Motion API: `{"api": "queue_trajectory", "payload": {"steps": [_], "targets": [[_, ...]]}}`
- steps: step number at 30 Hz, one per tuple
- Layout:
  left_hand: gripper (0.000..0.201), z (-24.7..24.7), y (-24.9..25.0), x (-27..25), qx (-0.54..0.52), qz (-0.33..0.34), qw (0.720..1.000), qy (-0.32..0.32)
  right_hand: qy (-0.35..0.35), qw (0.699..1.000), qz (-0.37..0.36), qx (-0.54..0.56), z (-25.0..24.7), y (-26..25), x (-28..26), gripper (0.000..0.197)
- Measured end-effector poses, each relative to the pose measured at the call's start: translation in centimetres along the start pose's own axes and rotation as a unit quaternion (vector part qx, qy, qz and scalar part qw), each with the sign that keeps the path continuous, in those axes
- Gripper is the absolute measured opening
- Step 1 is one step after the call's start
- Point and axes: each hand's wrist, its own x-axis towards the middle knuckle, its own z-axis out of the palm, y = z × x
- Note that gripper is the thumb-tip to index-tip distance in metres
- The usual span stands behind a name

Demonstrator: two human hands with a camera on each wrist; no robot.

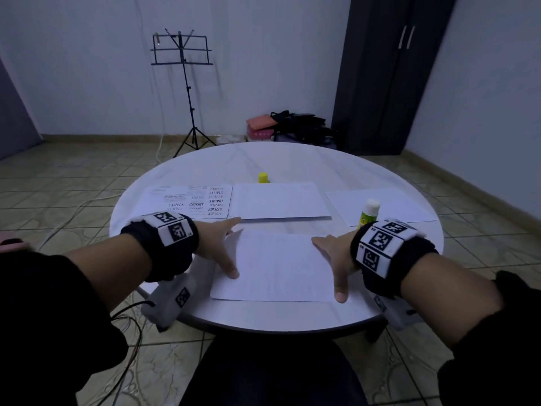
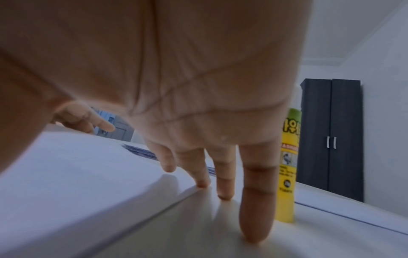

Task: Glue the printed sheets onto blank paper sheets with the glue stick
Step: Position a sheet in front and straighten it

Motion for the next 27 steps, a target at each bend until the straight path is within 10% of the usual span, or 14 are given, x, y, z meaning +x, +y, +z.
{"api": "queue_trajectory", "payload": {"steps": [5, 10, 22, 27], "targets": [[0.116, 0.7, -0.4, -0.2, -0.186, 0.020, 0.981, 0.055, 0.004, 0.999, 0.007, 0.050, 0.7, 0.0, -0.2, 0.125], [0.052, 1.8, -0.6, -1.7, -0.379, 0.008, 0.920, 0.097, 0.018, 0.994, 0.003, 0.107, 1.7, 0.4, -1.1, 0.110], [0.040, -0.4, -2.6, -1.2, -0.415, 0.059, 0.888, 0.188, 0.173, 0.868, 0.043, 0.463, 0.0, 0.2, 0.9, 0.007], [0.037, -3.3, -1.4, 2.7, -0.291, 0.050, 0.924, 0.244, 0.226, 0.860, 0.082, 0.450, -3.0, -0.8, 4.2, 0.034]]}}
